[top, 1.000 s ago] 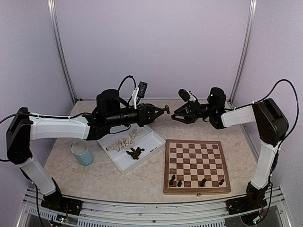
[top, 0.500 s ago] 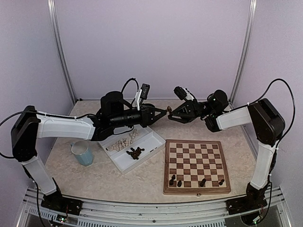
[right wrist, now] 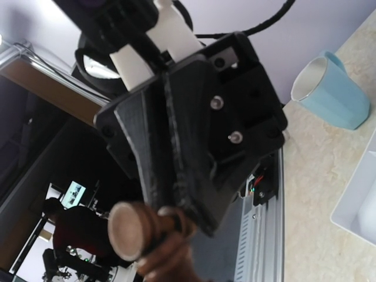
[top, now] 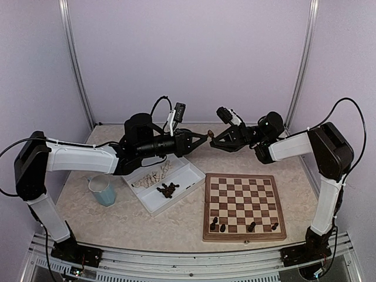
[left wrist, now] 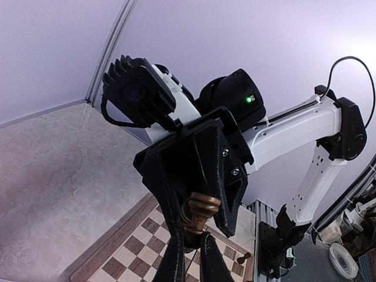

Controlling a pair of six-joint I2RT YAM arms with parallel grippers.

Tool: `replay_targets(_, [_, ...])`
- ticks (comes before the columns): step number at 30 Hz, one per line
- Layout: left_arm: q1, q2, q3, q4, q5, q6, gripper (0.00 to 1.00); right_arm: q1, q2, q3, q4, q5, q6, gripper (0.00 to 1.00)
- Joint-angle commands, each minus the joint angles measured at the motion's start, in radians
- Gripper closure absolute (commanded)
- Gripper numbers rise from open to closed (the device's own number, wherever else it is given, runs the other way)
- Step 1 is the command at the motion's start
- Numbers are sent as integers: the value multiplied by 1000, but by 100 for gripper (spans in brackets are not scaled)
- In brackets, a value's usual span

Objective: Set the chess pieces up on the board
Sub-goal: Pass from the left arm to the right

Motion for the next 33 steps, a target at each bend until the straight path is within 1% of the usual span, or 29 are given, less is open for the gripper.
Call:
replay_targets(1, [-8, 13, 11, 3, 12, -8, 94, -12, -10, 7, 51, 11, -6, 75])
replay_targets(6, [-7, 14, 4, 8, 11, -14, 94, -22, -12, 5, 57, 16, -5, 79])
replay_targets(8, [-8, 12, 1, 10, 10, -16, 94, -26, -13, 2, 57, 18, -7, 79])
replay_targets(12, [-8, 13, 0, 15, 15, -22, 94, -30, -11, 5, 40, 20, -19, 70])
replay_targets(16, [-8, 18, -3, 24, 21, -29, 94, -32, -3, 10, 28, 27, -18, 68])
replay_targets(24, [-8, 31, -7, 37, 25, -44, 94, -38, 13, 23, 68, 35, 23, 69])
replay_targets(29, [-8, 50, -3, 75, 44, -76, 94, -38, 15, 16, 42, 33, 7, 59])
replay_targets(33, [-8, 67, 0, 102, 56, -100, 94, -38, 13, 11, 32, 33, -2, 58])
